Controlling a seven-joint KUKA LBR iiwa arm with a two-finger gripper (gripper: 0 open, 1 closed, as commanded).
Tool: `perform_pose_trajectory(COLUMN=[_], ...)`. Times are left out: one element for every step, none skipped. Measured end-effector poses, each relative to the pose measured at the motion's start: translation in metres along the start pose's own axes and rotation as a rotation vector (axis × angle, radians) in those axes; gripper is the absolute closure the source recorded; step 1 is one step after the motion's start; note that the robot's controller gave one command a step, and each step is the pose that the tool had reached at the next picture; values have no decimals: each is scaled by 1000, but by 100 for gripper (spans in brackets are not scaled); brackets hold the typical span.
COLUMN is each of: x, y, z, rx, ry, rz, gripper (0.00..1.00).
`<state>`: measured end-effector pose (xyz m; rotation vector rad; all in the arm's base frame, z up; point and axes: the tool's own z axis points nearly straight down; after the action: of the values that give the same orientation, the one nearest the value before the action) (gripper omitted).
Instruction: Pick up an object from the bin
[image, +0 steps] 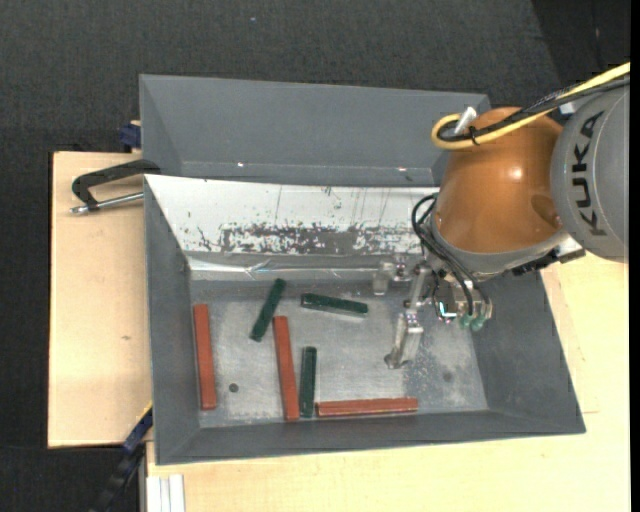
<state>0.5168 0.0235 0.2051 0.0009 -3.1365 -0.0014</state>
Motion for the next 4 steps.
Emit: perform_pose_trajectory(x=[-1, -6, -35, -60], y=[0, 6, 25, 1], z=[-3, 21, 58, 95], rx=[0, -1, -1, -2], ry=[-6, -16, -8, -12], rz=[1, 99, 152, -13], gripper=[0, 0, 0, 0])
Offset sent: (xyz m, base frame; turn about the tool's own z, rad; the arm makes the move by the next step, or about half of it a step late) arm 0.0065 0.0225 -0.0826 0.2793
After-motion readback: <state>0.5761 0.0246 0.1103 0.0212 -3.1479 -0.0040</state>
